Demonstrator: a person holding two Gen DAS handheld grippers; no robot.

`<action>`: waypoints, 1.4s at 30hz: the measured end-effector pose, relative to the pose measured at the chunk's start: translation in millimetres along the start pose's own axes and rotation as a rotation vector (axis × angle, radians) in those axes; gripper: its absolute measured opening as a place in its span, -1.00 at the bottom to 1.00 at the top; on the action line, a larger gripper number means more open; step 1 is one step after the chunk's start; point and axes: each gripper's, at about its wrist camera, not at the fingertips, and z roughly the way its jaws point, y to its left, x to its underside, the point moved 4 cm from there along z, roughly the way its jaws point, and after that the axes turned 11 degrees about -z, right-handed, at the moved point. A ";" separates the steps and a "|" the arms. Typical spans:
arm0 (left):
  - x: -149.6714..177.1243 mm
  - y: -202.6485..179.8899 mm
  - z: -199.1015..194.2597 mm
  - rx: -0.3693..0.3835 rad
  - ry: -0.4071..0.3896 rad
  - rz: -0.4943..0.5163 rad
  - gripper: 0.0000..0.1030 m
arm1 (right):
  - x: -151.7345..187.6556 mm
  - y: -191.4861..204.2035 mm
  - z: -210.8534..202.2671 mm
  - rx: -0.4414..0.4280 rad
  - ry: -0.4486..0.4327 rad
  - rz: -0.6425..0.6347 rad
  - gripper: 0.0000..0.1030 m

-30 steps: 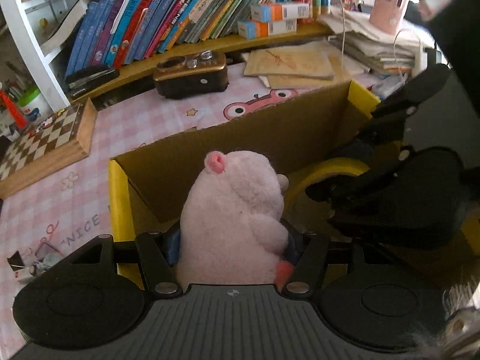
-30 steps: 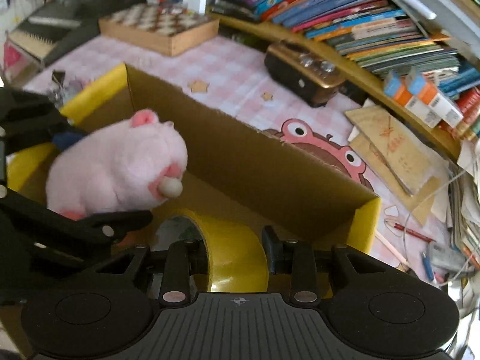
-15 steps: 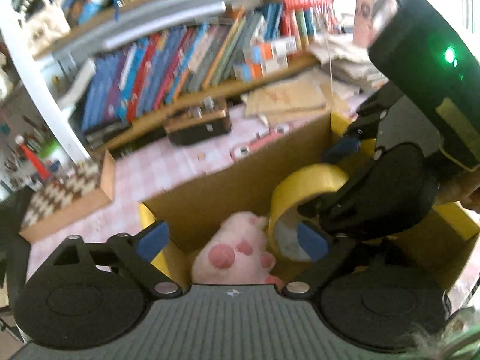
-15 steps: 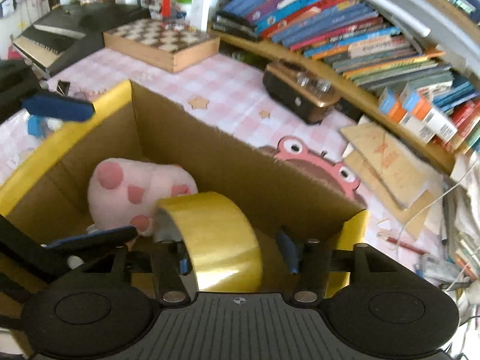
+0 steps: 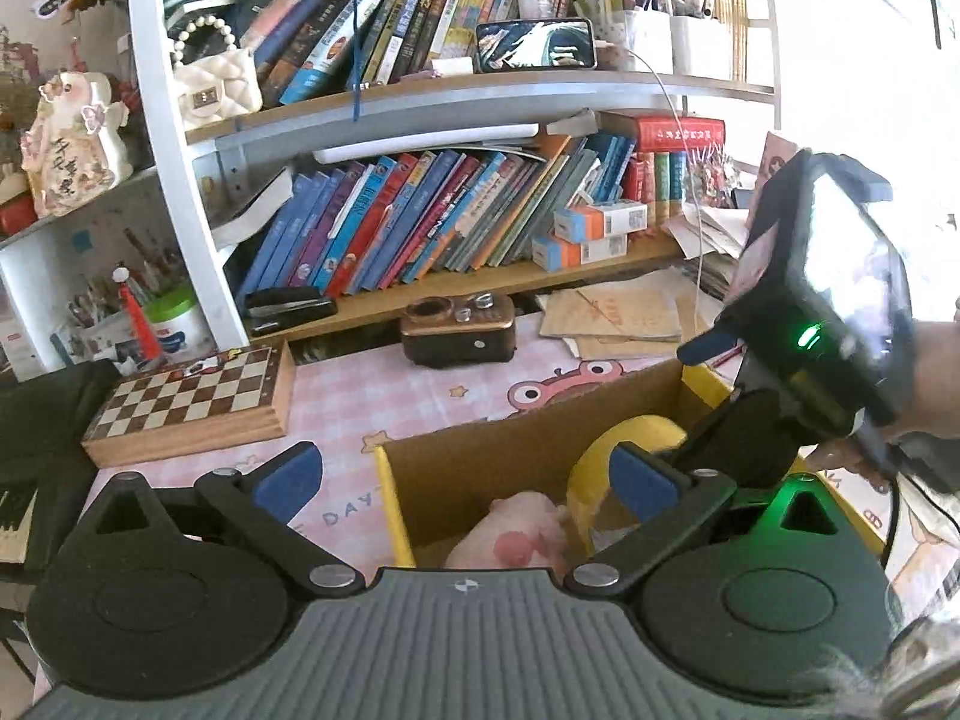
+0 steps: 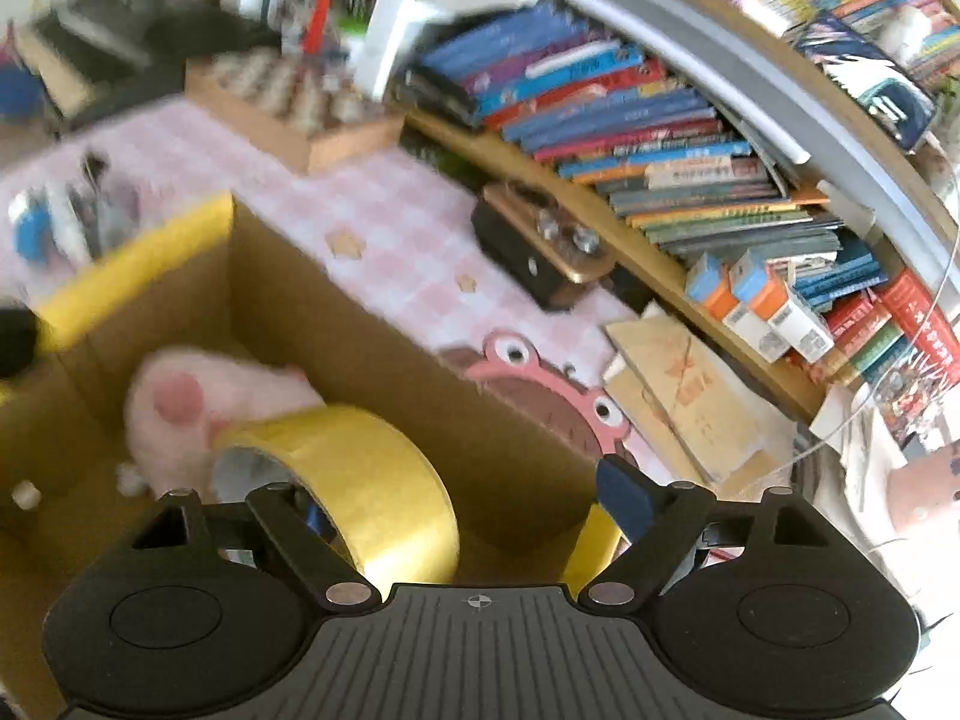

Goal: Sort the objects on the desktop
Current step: 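Lower pig and tape into the yellow box and open both tools, then withdraw both tools from the box toward the small items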

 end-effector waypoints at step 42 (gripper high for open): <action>30.8 48.3 -59.2 -0.031 -0.050 -0.170 1.00 | 52.5 -12.3 -117.4 0.012 -0.295 0.469 0.81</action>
